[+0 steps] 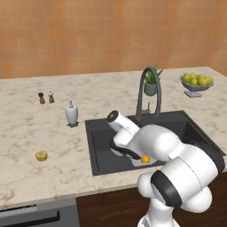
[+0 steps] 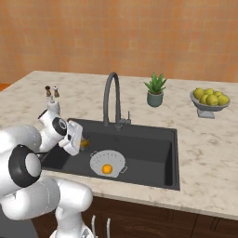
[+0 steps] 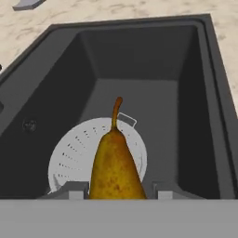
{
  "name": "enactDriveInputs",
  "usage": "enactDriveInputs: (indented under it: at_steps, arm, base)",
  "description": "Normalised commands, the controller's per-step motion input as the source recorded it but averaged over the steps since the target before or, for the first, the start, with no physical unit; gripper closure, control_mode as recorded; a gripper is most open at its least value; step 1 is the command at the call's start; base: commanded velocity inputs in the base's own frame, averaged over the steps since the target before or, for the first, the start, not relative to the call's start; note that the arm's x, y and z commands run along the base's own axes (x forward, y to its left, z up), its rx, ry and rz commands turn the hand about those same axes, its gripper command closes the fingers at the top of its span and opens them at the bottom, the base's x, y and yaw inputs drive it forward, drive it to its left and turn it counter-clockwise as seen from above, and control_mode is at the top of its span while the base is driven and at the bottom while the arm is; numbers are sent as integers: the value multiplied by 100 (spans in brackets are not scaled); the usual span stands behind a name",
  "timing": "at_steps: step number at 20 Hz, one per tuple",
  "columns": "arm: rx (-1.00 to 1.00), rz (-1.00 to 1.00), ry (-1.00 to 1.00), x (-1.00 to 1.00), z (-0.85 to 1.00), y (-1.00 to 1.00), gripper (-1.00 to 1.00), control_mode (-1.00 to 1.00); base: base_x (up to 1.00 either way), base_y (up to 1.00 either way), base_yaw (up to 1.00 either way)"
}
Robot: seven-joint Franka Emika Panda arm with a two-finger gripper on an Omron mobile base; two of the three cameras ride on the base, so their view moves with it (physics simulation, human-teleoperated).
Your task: Put the colander in the sink, put the pear, orange, kiwi in the colander, and turn on the sink faucet and pour water over the colander.
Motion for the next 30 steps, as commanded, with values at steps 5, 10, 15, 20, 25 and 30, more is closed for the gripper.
enactDriveInputs:
  at_steps: [5,10,15,20,25,30]
  arm:
    - [-5,0,1,27,-28,-74,100,-100]
    - [0,0,7,30,-30,-41,100,-100]
    - [-7,0,1,14,-62,0,100,-100]
    - [-5,0,2,24,-60,-12,100,-100]
    - [0,0,2,12,-71,-3,100,-100]
    - [-3,-2,0,0,-84,0,100,-100]
  base:
    - [0,0,0]
    - [0,0,0]
    - [0,0,0]
    - [0,0,0]
    - [0,0,0]
    - [0,0,0]
